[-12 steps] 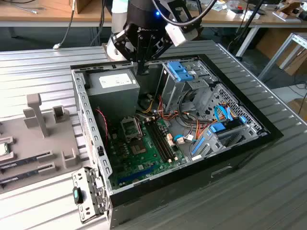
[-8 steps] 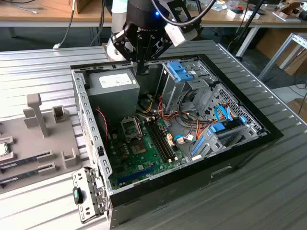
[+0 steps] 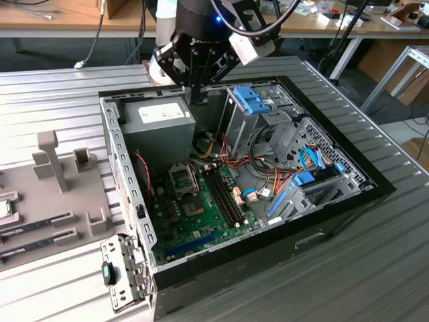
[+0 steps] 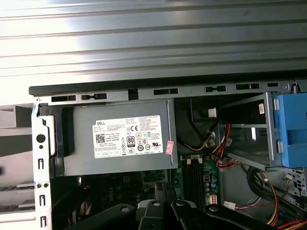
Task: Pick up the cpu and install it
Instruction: 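Reach for the cpu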
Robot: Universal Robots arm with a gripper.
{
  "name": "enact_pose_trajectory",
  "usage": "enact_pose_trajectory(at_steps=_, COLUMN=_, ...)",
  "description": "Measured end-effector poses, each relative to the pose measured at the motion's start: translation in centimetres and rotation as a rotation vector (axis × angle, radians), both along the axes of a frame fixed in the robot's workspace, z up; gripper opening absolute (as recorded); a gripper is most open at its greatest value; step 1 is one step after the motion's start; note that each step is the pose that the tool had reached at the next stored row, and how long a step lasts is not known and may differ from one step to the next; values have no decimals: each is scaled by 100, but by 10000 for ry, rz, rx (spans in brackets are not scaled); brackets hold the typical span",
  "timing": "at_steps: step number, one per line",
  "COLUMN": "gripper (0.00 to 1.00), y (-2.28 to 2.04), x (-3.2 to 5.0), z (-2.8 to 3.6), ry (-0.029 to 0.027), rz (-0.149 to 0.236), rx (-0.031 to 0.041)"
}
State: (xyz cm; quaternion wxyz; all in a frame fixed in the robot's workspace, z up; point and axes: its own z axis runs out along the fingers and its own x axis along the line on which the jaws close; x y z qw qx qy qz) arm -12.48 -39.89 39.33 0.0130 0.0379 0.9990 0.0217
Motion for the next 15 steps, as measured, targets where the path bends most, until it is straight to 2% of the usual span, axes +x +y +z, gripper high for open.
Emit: enact_pose_trajectory(at_steps=15, gripper=11, y=0, x=-55, z=0, ry=-1, rz=1, rx=0)
